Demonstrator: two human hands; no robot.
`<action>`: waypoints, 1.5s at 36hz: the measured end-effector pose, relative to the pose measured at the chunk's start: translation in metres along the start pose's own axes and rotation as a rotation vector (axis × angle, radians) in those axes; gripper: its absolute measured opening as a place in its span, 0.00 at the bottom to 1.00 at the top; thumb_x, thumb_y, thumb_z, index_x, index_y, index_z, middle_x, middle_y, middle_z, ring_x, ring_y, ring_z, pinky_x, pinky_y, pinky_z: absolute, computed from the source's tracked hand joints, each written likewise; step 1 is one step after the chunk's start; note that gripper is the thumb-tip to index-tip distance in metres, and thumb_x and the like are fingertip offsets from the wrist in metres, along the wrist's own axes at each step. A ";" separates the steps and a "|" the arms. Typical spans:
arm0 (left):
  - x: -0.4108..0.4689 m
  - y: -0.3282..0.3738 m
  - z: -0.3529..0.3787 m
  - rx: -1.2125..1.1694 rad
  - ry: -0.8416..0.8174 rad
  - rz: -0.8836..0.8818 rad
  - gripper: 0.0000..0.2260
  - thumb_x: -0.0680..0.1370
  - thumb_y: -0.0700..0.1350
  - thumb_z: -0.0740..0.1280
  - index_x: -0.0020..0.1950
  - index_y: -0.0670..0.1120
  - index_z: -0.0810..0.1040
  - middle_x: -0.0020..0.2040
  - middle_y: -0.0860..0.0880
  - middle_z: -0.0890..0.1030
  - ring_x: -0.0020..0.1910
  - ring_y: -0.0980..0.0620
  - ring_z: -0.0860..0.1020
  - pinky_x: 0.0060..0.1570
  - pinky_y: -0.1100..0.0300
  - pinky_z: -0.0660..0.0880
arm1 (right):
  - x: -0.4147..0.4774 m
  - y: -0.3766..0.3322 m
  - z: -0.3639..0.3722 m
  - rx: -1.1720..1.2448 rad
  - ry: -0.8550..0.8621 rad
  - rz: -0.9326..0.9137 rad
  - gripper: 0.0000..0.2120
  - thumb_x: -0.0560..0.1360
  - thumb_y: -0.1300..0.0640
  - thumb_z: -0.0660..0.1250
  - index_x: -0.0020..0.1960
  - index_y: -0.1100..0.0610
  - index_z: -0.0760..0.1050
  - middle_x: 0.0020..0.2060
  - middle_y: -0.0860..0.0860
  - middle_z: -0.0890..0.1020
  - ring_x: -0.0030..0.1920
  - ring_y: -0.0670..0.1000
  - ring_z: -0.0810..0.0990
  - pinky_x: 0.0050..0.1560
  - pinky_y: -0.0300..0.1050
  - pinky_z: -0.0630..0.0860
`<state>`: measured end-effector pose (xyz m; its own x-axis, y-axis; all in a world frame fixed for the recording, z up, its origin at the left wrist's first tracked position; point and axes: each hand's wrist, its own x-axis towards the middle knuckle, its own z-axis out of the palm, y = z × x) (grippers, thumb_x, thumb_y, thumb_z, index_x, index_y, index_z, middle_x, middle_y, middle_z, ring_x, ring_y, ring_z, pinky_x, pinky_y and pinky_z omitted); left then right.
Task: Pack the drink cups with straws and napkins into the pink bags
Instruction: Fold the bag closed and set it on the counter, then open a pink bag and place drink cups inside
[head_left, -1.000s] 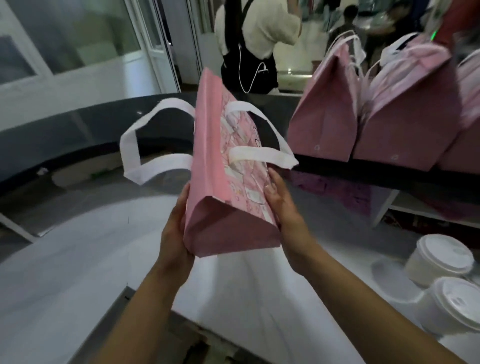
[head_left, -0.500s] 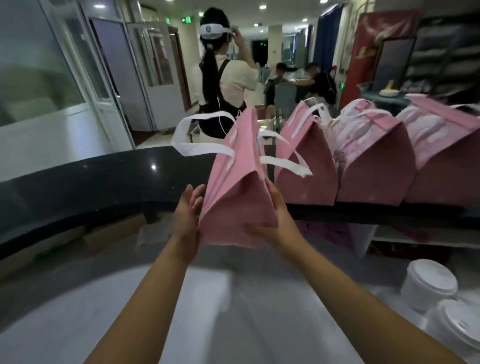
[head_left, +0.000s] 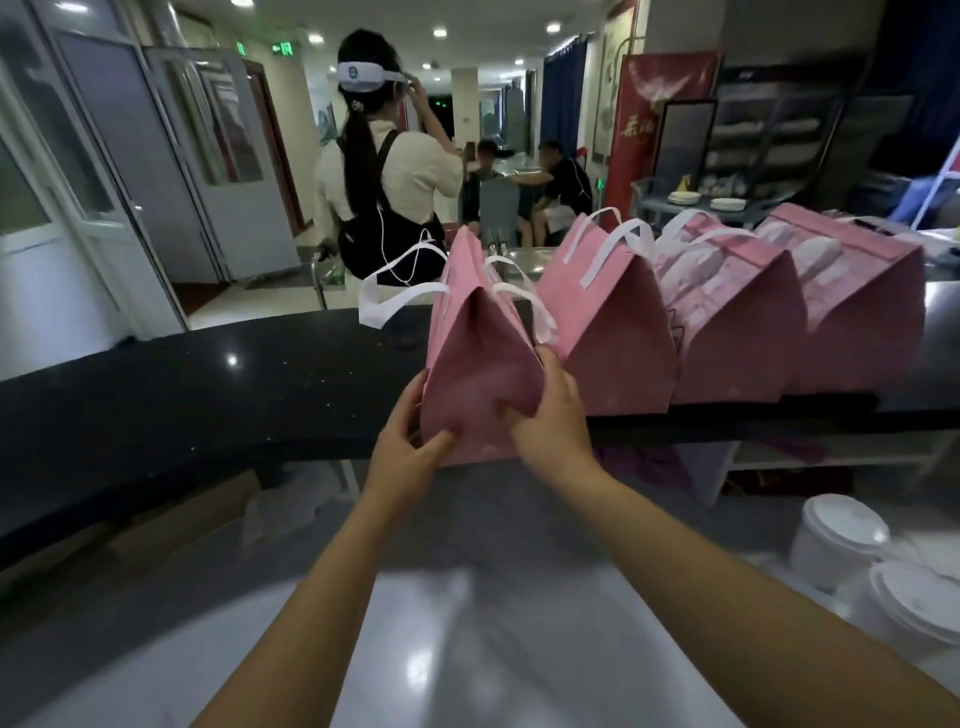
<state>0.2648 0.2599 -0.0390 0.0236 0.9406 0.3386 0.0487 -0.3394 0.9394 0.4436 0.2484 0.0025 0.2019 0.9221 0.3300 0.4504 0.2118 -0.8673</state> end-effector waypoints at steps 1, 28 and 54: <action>0.003 -0.003 -0.003 0.000 0.007 0.006 0.32 0.74 0.36 0.71 0.76 0.54 0.69 0.65 0.57 0.80 0.62 0.56 0.80 0.55 0.62 0.79 | -0.002 -0.001 0.001 -0.013 0.016 0.000 0.39 0.72 0.56 0.74 0.78 0.50 0.60 0.70 0.56 0.67 0.69 0.57 0.70 0.70 0.53 0.70; 0.080 -0.011 0.004 0.224 -0.100 0.007 0.29 0.78 0.37 0.68 0.76 0.56 0.68 0.60 0.56 0.81 0.53 0.67 0.80 0.48 0.71 0.77 | 0.013 -0.015 0.009 -0.350 -0.060 0.115 0.48 0.74 0.45 0.68 0.81 0.54 0.40 0.81 0.52 0.50 0.79 0.59 0.50 0.77 0.56 0.56; -0.111 0.025 -0.005 0.521 0.076 -0.187 0.36 0.76 0.63 0.70 0.76 0.73 0.51 0.82 0.58 0.49 0.80 0.54 0.51 0.76 0.44 0.58 | -0.081 0.035 -0.056 -0.498 -0.510 -0.198 0.36 0.76 0.35 0.63 0.79 0.40 0.55 0.80 0.46 0.53 0.80 0.50 0.50 0.78 0.59 0.52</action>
<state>0.2581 0.1469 -0.0527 -0.1040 0.9764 0.1894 0.5328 -0.1061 0.8396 0.4916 0.1632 -0.0341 -0.2982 0.9437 0.1433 0.8026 0.3292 -0.4975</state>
